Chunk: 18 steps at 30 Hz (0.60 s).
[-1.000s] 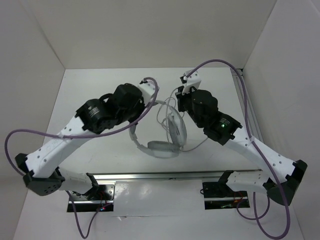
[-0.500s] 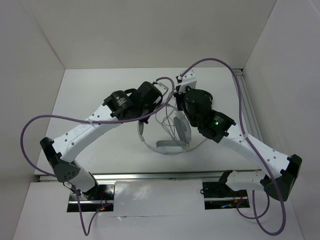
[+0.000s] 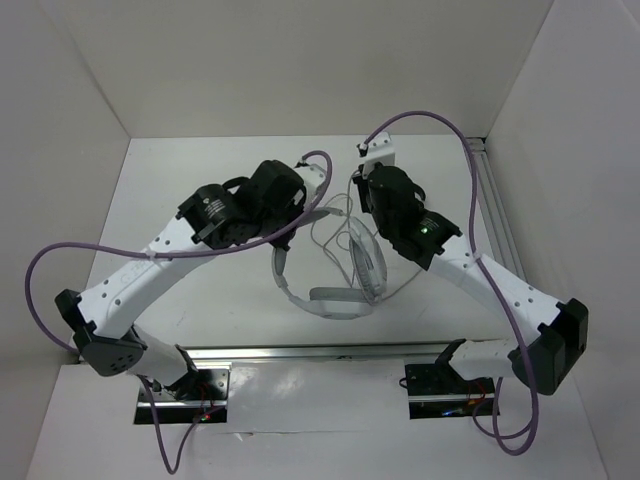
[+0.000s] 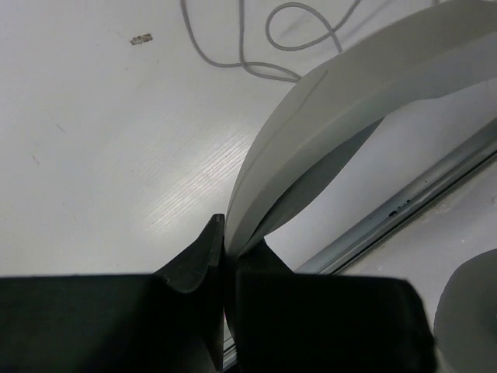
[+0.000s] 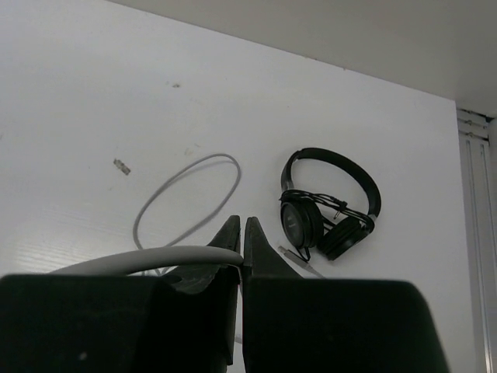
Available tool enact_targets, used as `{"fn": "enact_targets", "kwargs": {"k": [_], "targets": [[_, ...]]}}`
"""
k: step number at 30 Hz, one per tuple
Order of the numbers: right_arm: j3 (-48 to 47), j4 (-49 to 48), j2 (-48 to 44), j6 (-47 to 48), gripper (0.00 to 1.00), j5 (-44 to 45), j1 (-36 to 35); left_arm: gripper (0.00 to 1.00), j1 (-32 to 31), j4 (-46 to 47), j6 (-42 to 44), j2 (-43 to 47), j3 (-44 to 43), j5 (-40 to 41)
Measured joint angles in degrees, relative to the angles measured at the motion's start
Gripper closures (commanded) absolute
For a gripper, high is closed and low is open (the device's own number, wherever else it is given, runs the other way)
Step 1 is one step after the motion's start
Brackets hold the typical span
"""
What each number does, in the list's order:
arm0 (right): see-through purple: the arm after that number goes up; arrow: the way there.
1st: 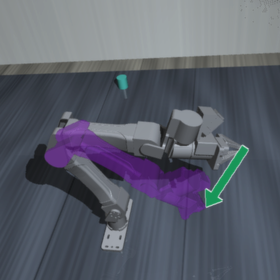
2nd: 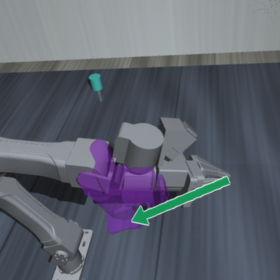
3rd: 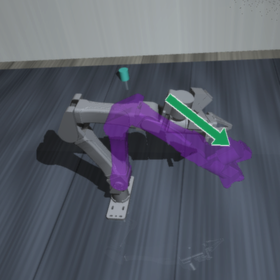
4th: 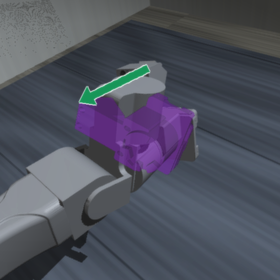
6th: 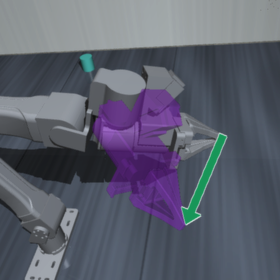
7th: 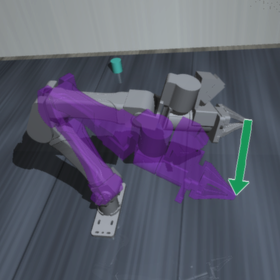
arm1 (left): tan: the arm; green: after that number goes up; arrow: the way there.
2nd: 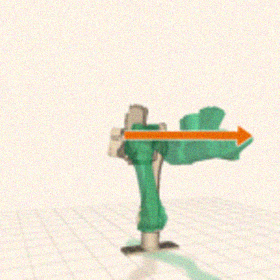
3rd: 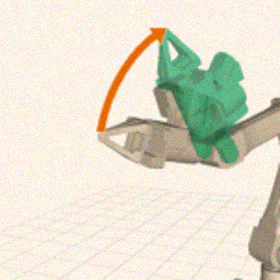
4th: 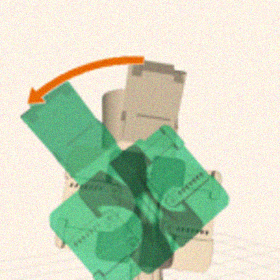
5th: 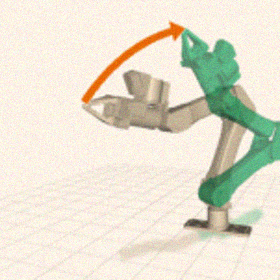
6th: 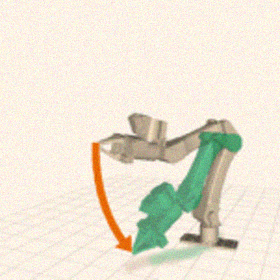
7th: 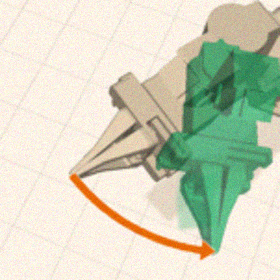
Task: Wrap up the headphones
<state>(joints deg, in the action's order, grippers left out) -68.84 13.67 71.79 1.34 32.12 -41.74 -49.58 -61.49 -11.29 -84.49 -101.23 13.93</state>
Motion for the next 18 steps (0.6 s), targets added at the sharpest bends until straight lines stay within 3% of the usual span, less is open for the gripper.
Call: {"fn": "enact_targets", "kwargs": {"k": [10, 15, 16, 18], "targets": [[2.0, -0.2, 1.6, 0.1, 0.99, -12.2, 2.5, 1.0, 0.0, 1.6, 1.9, 7.2, 0.0, -4.3], [6.6, -4.9, -0.5, 0.6, 0.8, -30.2, 2.5, 1.0, 0.0, 3.7, 0.7, 10.1, 0.0, -4.2], [7.8, -6.8, -0.8, 0.5, 0.7, -33.7, 2.5, 1.0, 0.0, 4.0, 0.2, 10.6, 0.0, -4.2], [9.9, -11.1, -1.0, -0.5, 0.67, -40.3, 2.5, 1.0, 0.0, 4.1, -0.7, 11.3, -0.5, -4.1]]}}
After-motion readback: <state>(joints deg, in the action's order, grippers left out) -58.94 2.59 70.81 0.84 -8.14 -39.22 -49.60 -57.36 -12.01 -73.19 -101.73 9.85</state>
